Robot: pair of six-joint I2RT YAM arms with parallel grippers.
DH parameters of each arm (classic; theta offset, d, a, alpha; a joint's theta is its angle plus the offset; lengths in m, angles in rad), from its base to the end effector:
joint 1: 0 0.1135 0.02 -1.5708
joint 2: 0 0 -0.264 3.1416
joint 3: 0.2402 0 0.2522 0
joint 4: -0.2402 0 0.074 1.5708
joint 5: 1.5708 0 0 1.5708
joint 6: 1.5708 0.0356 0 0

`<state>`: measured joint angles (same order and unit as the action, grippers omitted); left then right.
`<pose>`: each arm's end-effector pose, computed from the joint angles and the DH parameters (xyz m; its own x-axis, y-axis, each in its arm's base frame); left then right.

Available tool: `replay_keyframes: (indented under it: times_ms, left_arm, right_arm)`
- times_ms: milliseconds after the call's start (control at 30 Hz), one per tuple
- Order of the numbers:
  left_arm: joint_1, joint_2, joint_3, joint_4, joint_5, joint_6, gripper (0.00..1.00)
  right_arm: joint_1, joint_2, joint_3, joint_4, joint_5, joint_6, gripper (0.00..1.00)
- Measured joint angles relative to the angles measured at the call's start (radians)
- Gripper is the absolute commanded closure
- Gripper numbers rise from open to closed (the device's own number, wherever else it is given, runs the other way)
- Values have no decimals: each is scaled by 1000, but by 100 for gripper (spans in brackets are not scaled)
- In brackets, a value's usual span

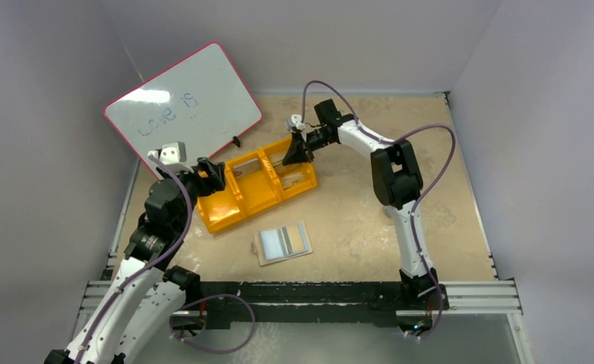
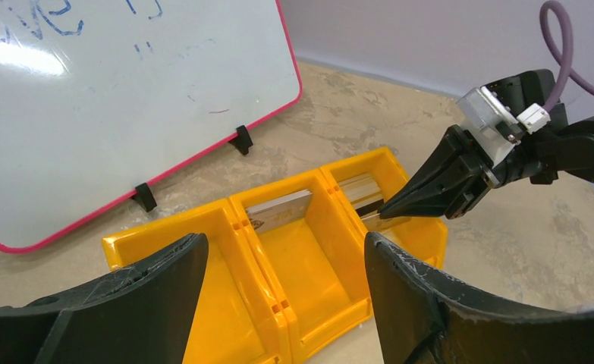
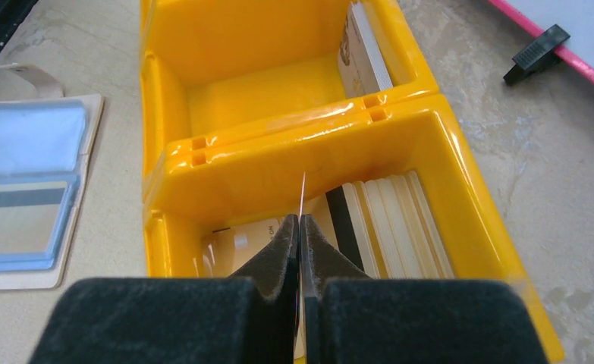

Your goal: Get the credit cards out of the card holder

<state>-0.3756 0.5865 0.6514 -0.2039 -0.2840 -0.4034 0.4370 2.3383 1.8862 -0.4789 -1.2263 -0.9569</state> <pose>0.1412 -0.0449 0.3204 -0.1554 -0.3438 -0.9261 0.0359 0.9349 -0.3530 0.4399 0.2425 0.1814 0.1143 -0.2513 -0.9611 -0.9698 -0.2383 -0.0530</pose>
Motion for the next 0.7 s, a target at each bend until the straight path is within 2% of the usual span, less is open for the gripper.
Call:
replay_keyframes:
  times_ms: [100, 267, 300, 367, 700]
  left_arm:
    - [0, 4, 0, 0, 1, -4, 26]
    - [0, 5, 0, -1, 1, -6, 26]
    - [0, 5, 0, -1, 1, -6, 26]
    - [0, 5, 0, -1, 1, -6, 26]
    - [0, 4, 0, -3, 12, -7, 26]
  right_arm:
    - [-1, 21, -2, 24, 0, 26, 99]
    - [0, 24, -6, 82, 5, 71, 91]
    - [0, 24, -9, 99, 8, 82, 86]
    - [0, 24, -12, 129, 22, 106, 65]
    - [-2, -54, -44, 219, 163, 186, 60]
